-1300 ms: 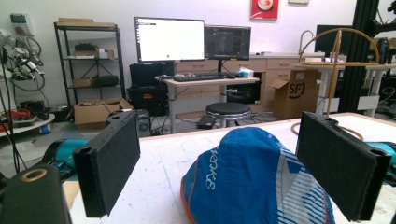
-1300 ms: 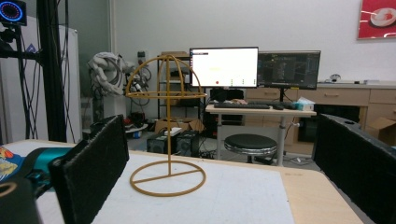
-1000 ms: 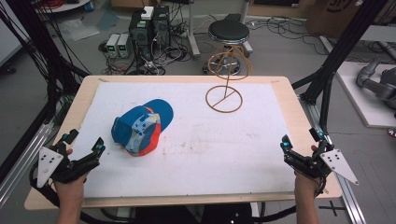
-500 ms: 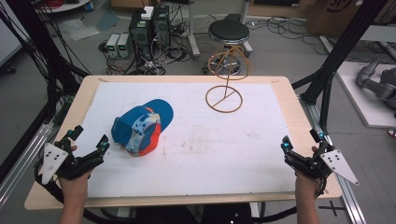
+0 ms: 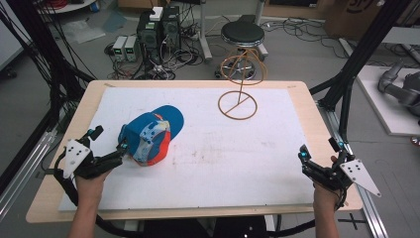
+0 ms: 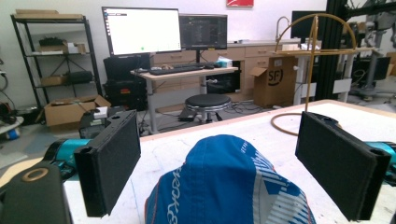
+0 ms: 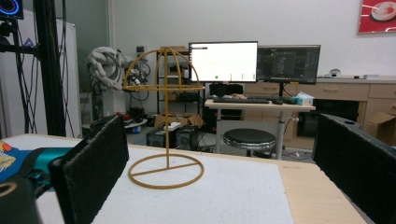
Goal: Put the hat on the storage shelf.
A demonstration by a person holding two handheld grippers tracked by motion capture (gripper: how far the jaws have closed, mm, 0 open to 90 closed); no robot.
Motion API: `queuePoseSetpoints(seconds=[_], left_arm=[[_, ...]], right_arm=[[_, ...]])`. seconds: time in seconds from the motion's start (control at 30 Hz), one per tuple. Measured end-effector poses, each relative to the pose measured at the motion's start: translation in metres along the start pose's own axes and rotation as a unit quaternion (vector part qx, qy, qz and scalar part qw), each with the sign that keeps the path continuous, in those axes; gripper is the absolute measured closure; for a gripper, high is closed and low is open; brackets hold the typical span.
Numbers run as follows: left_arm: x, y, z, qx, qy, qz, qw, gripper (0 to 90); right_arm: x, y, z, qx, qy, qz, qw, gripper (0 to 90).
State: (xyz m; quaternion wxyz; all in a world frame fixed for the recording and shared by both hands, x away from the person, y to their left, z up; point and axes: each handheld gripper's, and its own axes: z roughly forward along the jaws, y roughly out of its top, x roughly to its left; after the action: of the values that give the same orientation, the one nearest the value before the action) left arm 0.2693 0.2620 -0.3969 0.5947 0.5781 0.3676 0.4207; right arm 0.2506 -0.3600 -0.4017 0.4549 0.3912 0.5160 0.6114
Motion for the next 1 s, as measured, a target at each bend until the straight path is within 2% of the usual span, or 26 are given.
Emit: queuePoseSetpoints(seconds=[0.23,0.3,0.47,0.83,1.0], left_arm=[[-0.003,-0.002,0.010,0.010,-0.002,-0.006,0.9999,14.8],[-0.005,-0.003,0.018,0.015,-0.006,-0.009,0.9998,14.9],[-0.008,-0.008,0.030,0.036,-0.005,-0.006,0.9993,17.0],[-0.002,-0.019,0.045,0.067,0.007,-0.018,0.9975,16.9],[-0.002,-0.022,0.051,0.079,0.000,-0.016,0.9967,17.4]], right_arm=[[0.000,0.000,-0.001,0.001,0.000,0.001,1.0000,3.5],[0.000,0.000,-0.001,0.000,0.001,0.001,1.0000,3.5],[-0.002,0.000,-0.001,0.000,0.001,0.000,1.0000,3.5],[-0.002,-0.001,-0.001,0.003,-0.002,0.004,1.0000,3.5],[-0.002,-0.001,-0.001,0.004,-0.001,0.002,1.0000,3.5]])
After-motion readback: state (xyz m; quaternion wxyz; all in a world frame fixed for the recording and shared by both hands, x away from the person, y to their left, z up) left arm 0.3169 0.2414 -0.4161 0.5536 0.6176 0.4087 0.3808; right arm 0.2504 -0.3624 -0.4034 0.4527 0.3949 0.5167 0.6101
